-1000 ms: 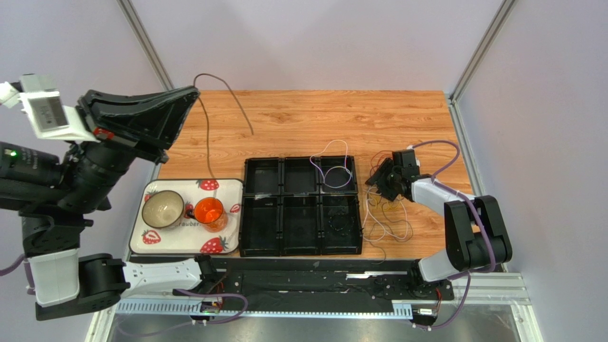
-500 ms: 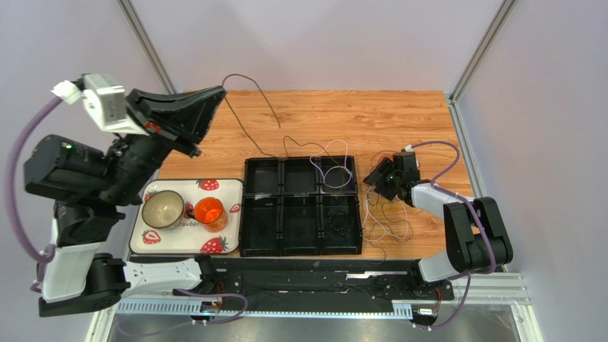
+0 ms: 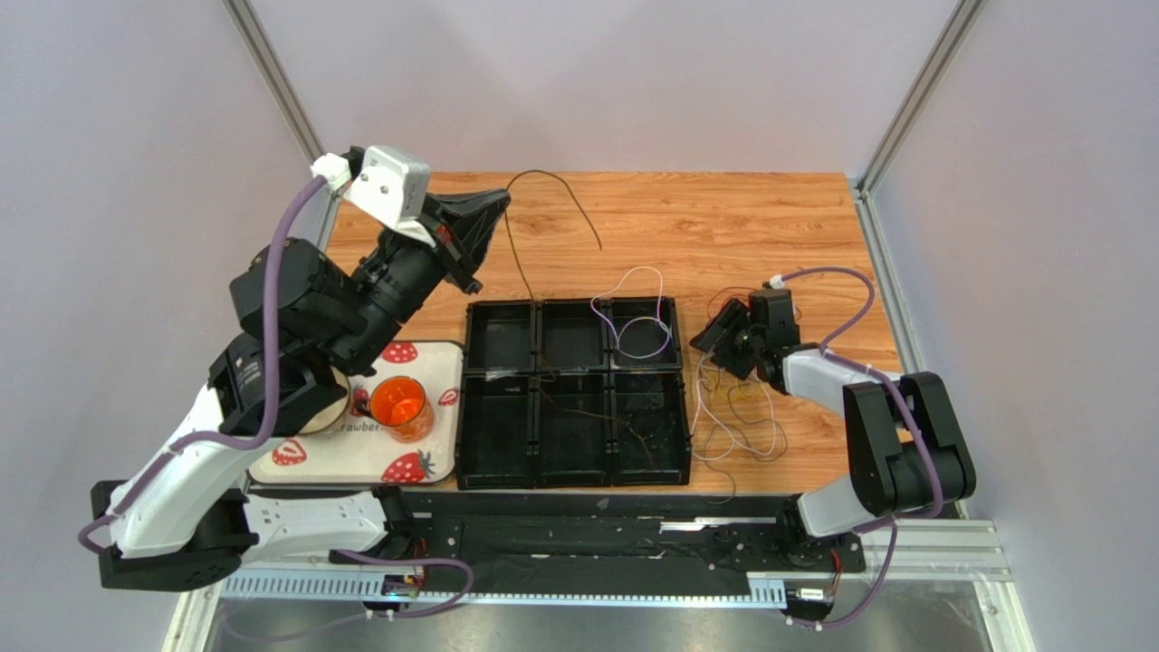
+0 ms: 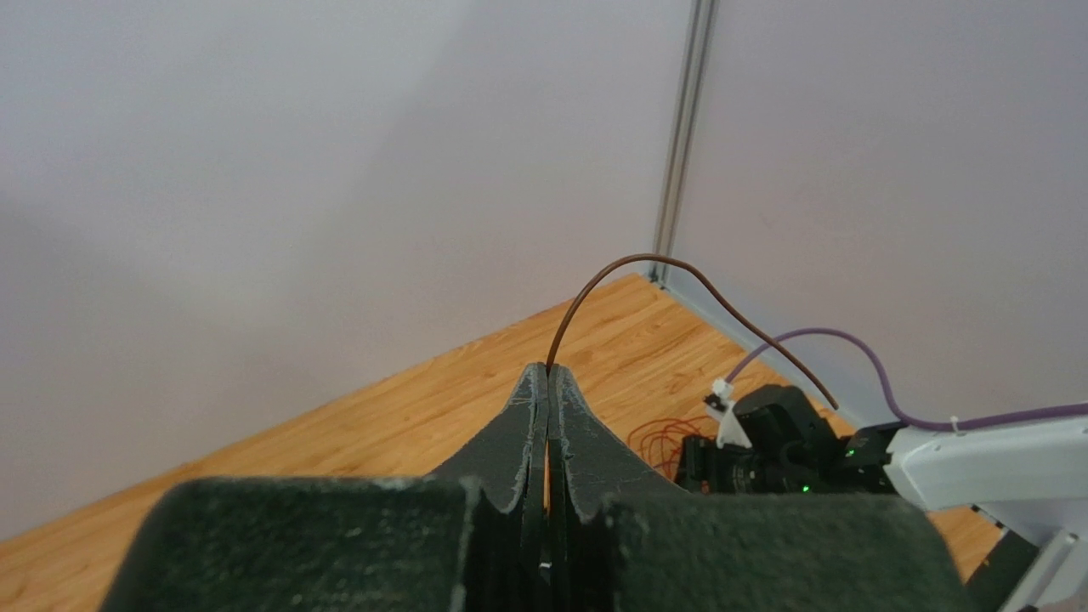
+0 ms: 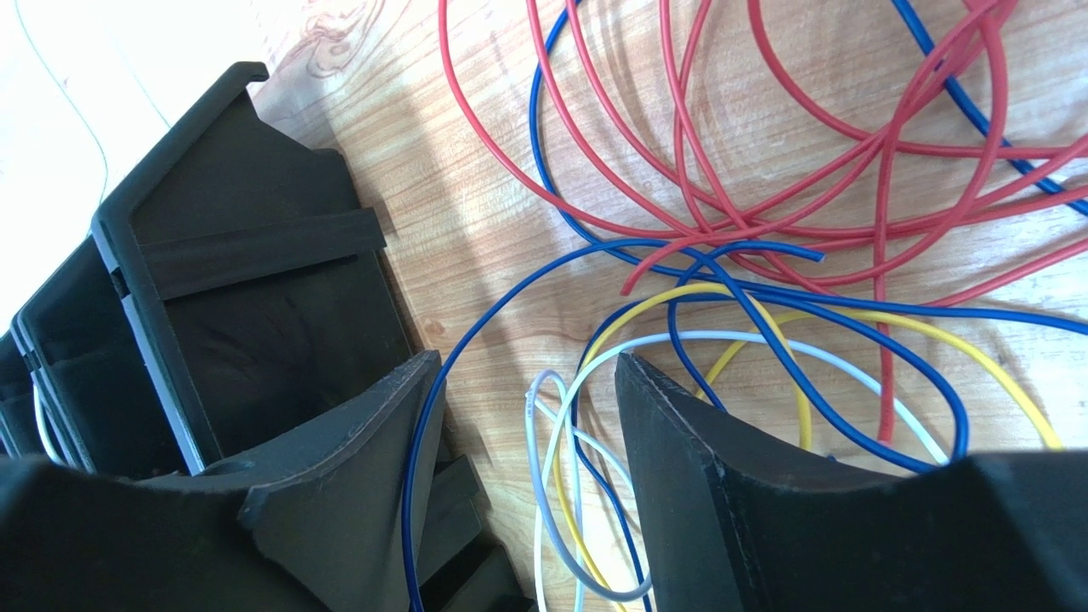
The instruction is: Untangle the cables
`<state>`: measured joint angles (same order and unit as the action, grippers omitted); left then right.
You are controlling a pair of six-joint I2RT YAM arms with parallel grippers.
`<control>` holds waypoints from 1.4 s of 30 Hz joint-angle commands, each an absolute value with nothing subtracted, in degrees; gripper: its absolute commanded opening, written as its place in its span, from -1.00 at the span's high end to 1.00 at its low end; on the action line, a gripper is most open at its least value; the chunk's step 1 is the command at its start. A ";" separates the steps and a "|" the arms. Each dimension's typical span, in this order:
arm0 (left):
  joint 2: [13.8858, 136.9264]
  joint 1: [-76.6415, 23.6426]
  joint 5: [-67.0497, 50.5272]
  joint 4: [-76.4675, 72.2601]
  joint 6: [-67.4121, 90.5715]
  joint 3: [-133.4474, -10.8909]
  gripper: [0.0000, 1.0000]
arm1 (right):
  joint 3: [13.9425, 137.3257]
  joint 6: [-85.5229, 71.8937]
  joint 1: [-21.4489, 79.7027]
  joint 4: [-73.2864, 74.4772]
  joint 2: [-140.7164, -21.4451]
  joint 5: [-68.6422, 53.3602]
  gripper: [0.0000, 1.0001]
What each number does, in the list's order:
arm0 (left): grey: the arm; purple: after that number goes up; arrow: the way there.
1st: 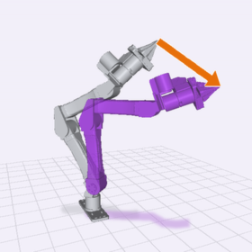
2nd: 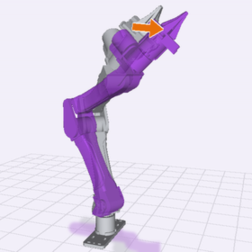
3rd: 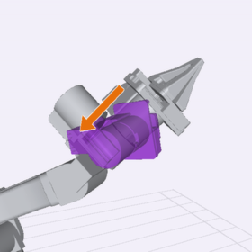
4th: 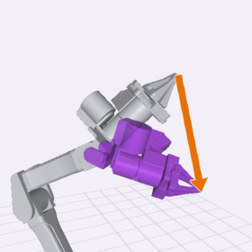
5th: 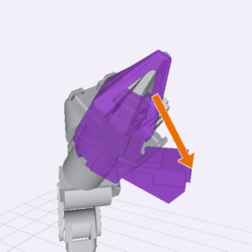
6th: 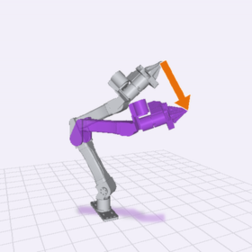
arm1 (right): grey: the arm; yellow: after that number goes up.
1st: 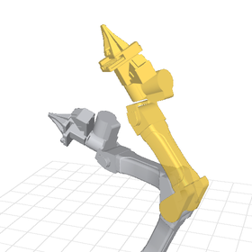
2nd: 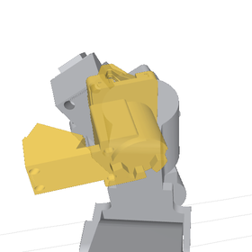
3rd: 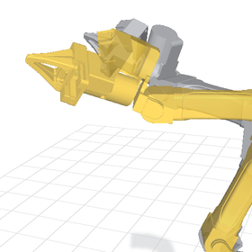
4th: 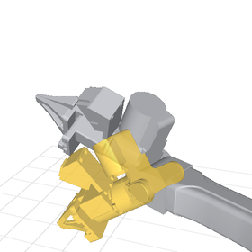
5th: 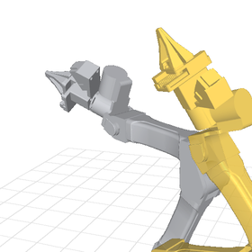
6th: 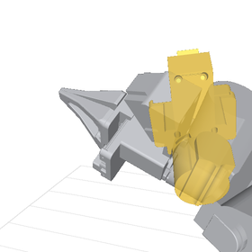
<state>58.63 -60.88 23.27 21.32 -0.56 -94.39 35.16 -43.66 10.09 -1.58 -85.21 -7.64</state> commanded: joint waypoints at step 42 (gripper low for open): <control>68.73 -53.79 24.00 29.01 1.15 -114.60 1.00 | 34.72 -41.31 10.63 -1.85 -89.03 -8.88 -0.17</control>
